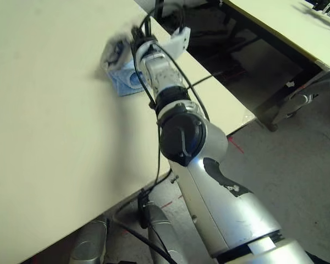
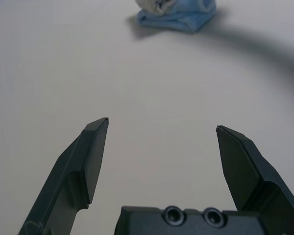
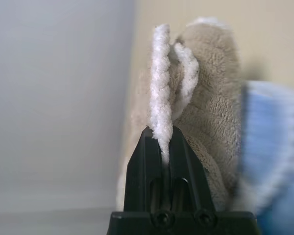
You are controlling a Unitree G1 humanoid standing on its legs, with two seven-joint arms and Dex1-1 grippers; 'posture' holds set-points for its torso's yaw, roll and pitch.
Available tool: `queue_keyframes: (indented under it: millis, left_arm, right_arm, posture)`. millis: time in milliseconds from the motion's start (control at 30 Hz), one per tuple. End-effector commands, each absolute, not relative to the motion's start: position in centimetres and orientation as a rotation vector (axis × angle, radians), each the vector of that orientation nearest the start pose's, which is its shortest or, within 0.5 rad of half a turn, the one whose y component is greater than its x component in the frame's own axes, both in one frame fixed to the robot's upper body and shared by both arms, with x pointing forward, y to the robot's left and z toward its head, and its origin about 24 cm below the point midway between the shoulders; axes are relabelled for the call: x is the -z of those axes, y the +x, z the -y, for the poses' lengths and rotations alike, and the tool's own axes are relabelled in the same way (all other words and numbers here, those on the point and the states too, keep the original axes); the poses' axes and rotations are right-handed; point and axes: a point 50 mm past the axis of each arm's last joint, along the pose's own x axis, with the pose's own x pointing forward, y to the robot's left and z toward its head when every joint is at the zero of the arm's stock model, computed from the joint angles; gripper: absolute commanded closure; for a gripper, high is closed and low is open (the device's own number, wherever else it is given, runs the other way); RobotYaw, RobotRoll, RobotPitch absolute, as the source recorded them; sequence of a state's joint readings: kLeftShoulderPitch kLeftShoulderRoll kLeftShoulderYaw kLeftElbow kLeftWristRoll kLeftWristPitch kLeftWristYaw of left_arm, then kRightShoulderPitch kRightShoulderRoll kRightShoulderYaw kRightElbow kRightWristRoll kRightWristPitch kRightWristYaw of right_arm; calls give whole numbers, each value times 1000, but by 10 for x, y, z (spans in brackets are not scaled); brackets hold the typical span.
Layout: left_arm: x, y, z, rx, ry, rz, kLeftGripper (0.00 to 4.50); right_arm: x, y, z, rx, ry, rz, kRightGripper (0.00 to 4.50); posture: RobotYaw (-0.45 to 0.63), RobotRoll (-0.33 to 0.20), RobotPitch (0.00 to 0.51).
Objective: Fold the towel and set it aside.
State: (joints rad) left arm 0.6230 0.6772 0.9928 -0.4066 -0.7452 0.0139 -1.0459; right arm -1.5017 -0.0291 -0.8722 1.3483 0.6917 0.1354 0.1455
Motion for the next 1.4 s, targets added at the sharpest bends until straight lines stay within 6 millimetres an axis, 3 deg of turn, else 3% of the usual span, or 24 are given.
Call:
queue_keyframes:
  millis: [33, 367, 733, 900, 1100, 1233, 1400]
  left_arm:
    - [-192, 98, -338, 458, 435, 62, 0]
    - [-186, 100, -336, 458, 430, 78, 0]
    - [-179, 101, -334, 446, 418, 90, 0]
    - [-180, 103, -334, 447, 423, 101, 0]
    - [-181, 106, -333, 449, 428, 112, 0]
    - [-178, 106, -333, 447, 424, 114, 0]
    - [-178, 107, -333, 447, 423, 118, 0]
  right_arm:
    - [-234, 429, 63, -319, 1288, -115, 4464]
    - [-230, 427, 53, -324, 1251, -182, 4464]
    - [-235, 430, 69, -313, 959, -156, 4464]
    - [-235, 430, 71, -305, 911, -167, 4464]
    - [-222, 430, 76, -281, 870, -216, 4464]
    - [-212, 429, 78, -270, 842, -249, 3368]
    - [-213, 429, 81, -270, 791, -243, 1570]
  posture:
    - [106, 0, 274]
    - [112, 0, 261]
    - [106, 0, 255]
    - [101, 0, 250]
    - [98, 0, 248]
    - [96, 0, 247]
    - [95, 0, 243]
